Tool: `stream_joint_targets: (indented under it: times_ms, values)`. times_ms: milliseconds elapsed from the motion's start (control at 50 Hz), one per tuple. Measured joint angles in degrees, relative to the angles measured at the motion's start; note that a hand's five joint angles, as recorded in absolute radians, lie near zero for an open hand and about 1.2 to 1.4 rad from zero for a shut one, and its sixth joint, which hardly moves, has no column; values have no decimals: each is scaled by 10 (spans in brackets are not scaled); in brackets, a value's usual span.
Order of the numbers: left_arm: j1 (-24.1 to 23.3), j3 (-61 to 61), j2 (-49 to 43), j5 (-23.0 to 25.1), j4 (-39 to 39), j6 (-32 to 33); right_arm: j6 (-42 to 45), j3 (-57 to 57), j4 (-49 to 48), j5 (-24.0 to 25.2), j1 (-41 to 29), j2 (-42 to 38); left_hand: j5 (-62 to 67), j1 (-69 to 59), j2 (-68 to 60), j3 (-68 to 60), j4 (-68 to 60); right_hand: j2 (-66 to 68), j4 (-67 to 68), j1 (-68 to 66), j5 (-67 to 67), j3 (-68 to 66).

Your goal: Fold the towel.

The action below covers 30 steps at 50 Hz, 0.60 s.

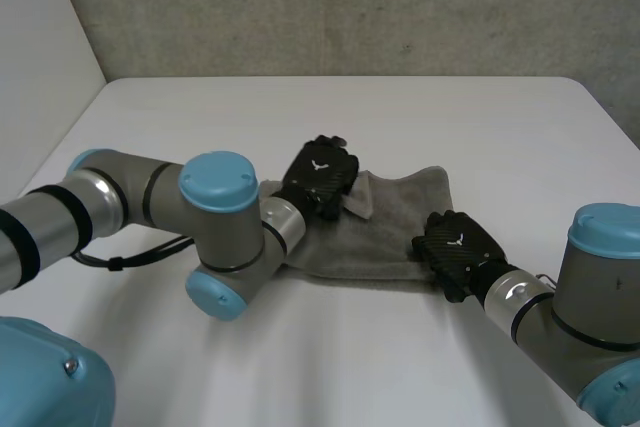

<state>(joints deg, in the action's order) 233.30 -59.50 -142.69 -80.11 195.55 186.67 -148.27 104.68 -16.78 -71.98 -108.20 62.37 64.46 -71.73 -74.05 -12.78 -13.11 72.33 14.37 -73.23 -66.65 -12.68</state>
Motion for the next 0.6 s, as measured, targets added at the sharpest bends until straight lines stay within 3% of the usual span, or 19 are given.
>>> stream_joint_targets:
  times_ms: [200, 440, 480, 540, 600]
  values:
    - [72, -3, 5, -58, 16, -6, 0, 1, 0, 2, 0, 0, 0, 0, 0, 0, 0, 0, 0, 0, 0, 0]
    - [108, -15, -13, -74, 23, -46, 1, 1, 1, 9, -1, 1, -10, 8, -15, 0, 0, 0, 0, 0, 0, 0]
    - [111, -20, -12, -76, 23, -51, 1, 1, 1, 9, -1, 2, -87, 64, 80, 0, 0, 0, 0, 0, 0, 0]
    - [113, -31, -5, -81, 21, -58, 1, 1, 1, 8, -1, 3, -346, 326, 348, 0, 0, 0, 0, 0, 0, 0]
    - [113, -45, 7, -84, 20, -60, 1, 1, 1, 8, -1, 5, -448, 417, 437, 0, 0, 0, 0, 0, 0, 0]
